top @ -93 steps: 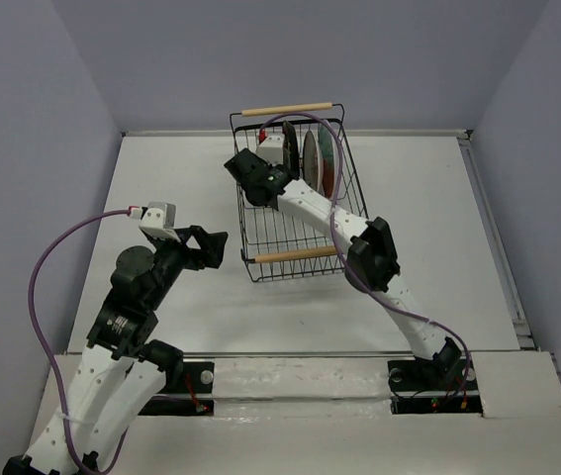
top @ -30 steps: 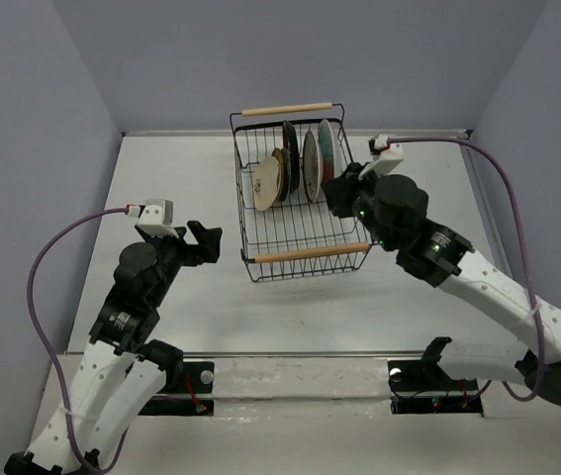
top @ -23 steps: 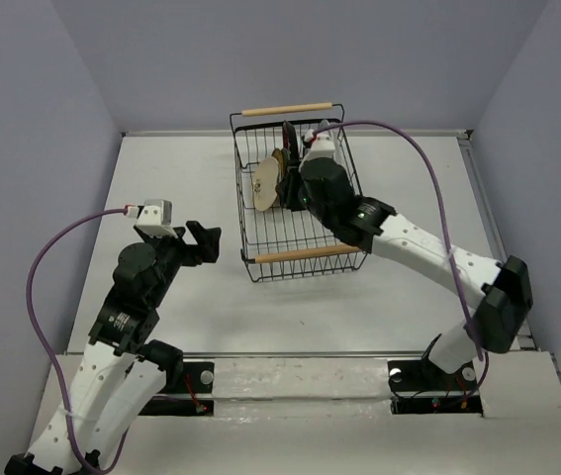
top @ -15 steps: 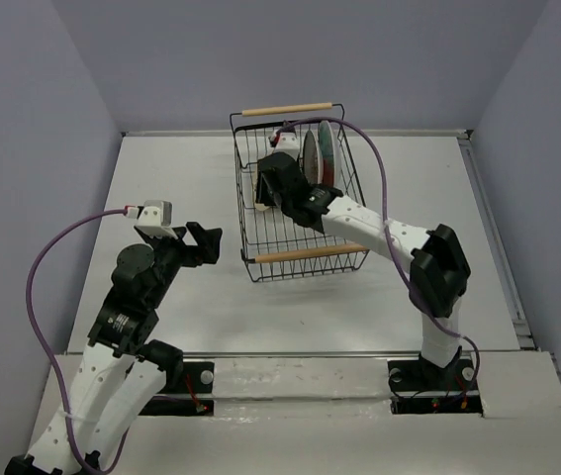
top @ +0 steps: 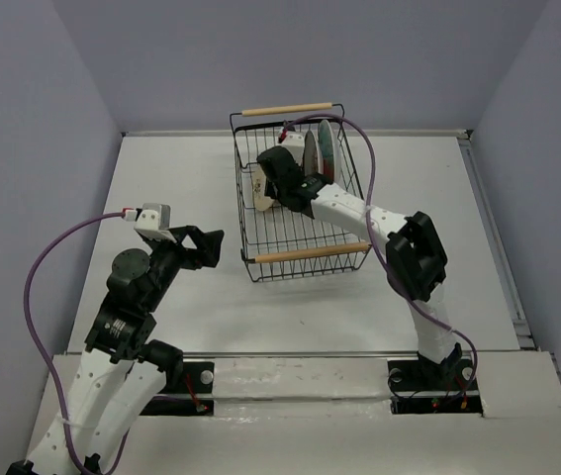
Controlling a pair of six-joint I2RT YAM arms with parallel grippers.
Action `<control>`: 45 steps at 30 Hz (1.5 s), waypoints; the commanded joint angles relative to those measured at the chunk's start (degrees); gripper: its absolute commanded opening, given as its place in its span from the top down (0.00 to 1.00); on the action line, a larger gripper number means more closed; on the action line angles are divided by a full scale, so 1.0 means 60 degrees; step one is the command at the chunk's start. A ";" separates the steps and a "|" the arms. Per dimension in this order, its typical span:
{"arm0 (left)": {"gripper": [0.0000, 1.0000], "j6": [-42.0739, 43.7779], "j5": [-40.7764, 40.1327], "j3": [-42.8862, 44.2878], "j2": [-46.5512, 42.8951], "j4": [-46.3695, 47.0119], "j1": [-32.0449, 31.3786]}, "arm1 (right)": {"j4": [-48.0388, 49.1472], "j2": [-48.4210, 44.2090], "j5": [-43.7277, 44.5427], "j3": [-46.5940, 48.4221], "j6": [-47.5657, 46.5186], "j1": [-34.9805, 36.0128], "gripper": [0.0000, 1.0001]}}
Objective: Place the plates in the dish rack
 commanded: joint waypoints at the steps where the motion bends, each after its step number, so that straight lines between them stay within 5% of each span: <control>1: 0.01 0.0149 0.0233 0.0046 0.0000 0.0562 0.0055 | -0.0119 0.0188 0.0399 0.0670 0.0213 -0.0189 0.63; 16: 0.01 0.0149 0.0394 0.0060 0.0234 0.0664 0.0041 | -0.0368 0.0526 0.0368 0.1372 -0.0401 -0.0277 0.82; 23: 0.01 0.0149 0.0424 0.0060 0.0278 0.0694 0.0070 | -0.0368 0.0802 0.0459 0.1972 -0.1192 0.0016 0.82; 37: 0.01 0.0135 0.0336 0.0060 0.0147 0.0620 0.0055 | -0.0398 0.1492 -0.0289 0.3115 -0.1750 0.0280 0.76; 45: 0.01 0.0149 0.0336 0.0060 0.0117 0.0606 0.0070 | -0.0397 0.1785 -0.0889 0.3657 -0.1852 0.0280 0.62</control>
